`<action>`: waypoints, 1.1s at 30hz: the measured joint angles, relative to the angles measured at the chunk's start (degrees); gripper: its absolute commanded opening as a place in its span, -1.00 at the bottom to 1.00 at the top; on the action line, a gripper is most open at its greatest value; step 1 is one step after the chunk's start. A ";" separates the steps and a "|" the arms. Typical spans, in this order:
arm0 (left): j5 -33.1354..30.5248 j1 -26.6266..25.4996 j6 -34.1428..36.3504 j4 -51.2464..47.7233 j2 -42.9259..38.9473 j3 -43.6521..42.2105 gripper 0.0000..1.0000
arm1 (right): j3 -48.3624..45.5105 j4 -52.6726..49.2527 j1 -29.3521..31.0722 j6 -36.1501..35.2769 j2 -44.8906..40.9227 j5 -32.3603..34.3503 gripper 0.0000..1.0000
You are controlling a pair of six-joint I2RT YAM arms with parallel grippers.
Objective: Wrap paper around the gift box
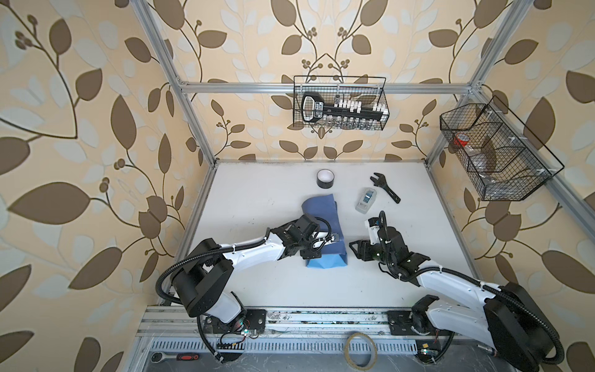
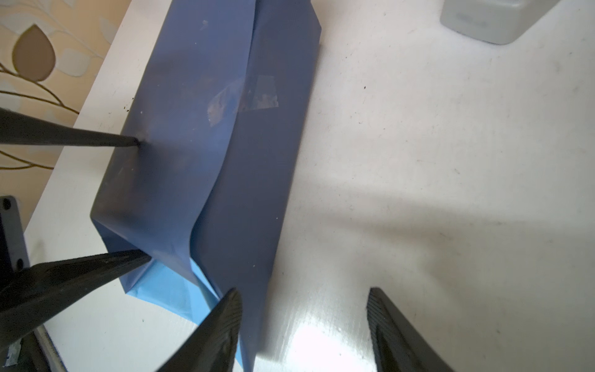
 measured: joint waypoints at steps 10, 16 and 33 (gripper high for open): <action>-3.41 -0.04 0.42 4.46 1.49 -0.68 0.65 | 0.00 0.70 -0.11 0.02 1.53 -0.33 0.27; -6.08 -0.35 1.79 5.51 1.49 -1.88 0.70 | 0.00 1.95 -0.09 0.50 4.13 -1.79 0.25; -10.62 -1.68 2.97 7.37 3.08 -1.97 0.71 | 0.00 6.32 3.37 3.19 10.51 -1.62 -0.02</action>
